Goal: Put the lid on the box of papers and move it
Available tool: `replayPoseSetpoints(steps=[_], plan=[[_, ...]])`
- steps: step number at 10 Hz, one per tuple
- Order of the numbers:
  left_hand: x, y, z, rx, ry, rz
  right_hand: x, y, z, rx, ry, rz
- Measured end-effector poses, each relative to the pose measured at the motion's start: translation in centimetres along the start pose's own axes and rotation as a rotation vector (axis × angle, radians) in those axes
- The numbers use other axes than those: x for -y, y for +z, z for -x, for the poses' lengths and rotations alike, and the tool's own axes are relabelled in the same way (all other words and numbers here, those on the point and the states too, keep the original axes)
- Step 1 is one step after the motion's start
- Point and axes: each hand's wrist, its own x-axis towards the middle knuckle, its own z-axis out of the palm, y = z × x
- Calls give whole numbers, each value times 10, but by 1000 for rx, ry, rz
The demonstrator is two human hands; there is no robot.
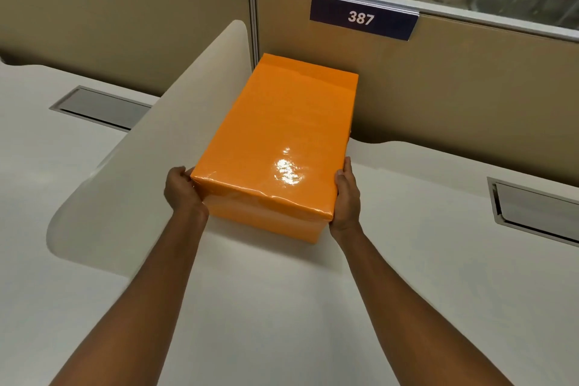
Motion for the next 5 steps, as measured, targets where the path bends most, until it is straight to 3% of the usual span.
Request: replayPoseSetpoints(steps=[2,3,5], plan=[[22,-19,25,77,291,-314,4,17,-2,3,-1,165],[21,-25,31,77,363,-550,10,19,0,29,12,343],[38,-31,76,-45,371,-619,26,12,12,-9,42,510]])
